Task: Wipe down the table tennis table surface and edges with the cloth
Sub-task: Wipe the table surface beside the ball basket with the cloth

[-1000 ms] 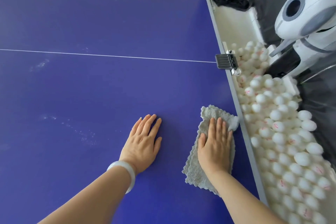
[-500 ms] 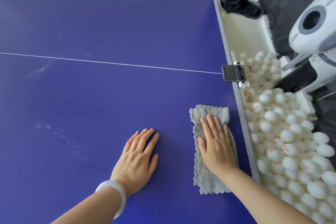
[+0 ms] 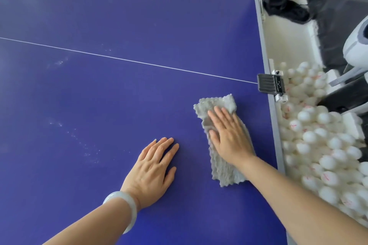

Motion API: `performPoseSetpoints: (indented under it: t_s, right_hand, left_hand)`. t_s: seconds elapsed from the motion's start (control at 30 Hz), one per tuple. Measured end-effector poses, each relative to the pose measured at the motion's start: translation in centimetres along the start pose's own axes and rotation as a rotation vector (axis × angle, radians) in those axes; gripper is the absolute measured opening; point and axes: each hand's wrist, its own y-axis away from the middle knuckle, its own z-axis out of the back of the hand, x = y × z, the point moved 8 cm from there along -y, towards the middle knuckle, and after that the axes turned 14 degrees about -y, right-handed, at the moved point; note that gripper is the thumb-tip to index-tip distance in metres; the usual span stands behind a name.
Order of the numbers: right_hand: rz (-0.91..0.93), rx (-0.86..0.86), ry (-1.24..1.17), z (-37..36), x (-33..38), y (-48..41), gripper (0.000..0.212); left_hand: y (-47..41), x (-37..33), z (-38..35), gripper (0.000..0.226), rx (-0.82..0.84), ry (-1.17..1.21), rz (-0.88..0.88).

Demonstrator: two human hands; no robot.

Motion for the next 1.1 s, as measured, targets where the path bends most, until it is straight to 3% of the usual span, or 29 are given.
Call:
performPoseSetpoints:
  t_s: [0.1,0.17,0.27,0.37,0.43,0.6,0.67,0.8,0.87,0.9,1.0,1.03,1.1]
  right_hand:
    - [-0.441,-0.137,0.013,4.2,-9.5,-3.3,0.059]
    - [-0.564,-0.165,-0.006,5.1,-11.9,-4.7,0.059]
    - [-0.551,-0.177,-0.039,3.8,-8.8,-5.1,0.061]
    - [-0.194,-0.064,-0.018,1.1,-2.7,-3.8,0.062]
    - [-0.076,0.013,-0.014,1.7,-2.6,-4.6,0.059]
    - [-0.552,-0.112,-0.001,5.1,-9.2,-9.0,0.06]
    - [-0.447,-0.118,0.009,3.7,-4.7,-10.1,0.061]
    - [0.174,0.121,0.021,-1.9,6.9,-7.6,0.061]
    - [0.242,0.156,0.026,-1.4,5.9,-7.3,0.064]
    - [0.161,0.092,0.04,-0.4,3.5,-8.1,0.065]
    - [-0.328,-0.059,0.03,2.9,-4.7,-10.0,0.06]
    - [-0.412,-0.07,0.016,2.8,-4.9,-10.1,0.06]
    - [-0.374,-0.077,0.0,1.4,-1.6,-9.6,0.061]
  left_hand:
    - [-0.1,-0.1,0.0,0.056,-0.016,-0.002,0.003]
    - [-0.2,-0.1,0.0,0.056,-0.009,0.004,0.004]
    - [-0.2,0.0,-0.1,0.056,-0.003,0.017,0.008]
    - [0.0,-0.2,0.1,0.056,0.014,0.013,0.011]
    - [-0.1,-0.1,0.2,0.056,0.015,0.011,0.01]
    - [-0.2,-0.2,-0.1,0.056,0.018,0.014,0.013]
    - [-0.2,-0.1,-0.2,0.056,0.02,0.011,0.015]
    - [0.0,0.0,-0.1,0.056,0.019,0.01,0.016]
    - [-0.1,-0.1,-0.1,0.056,0.011,0.022,0.009]
    - [-0.1,0.0,-0.2,0.055,0.004,0.027,0.007]
    - [-0.1,0.0,-0.2,0.055,-0.011,0.036,0.01]
    - [-0.1,0.1,-0.3,0.055,-0.011,0.037,0.011]
    - [0.0,0.2,-0.4,0.056,-0.006,0.04,0.012]
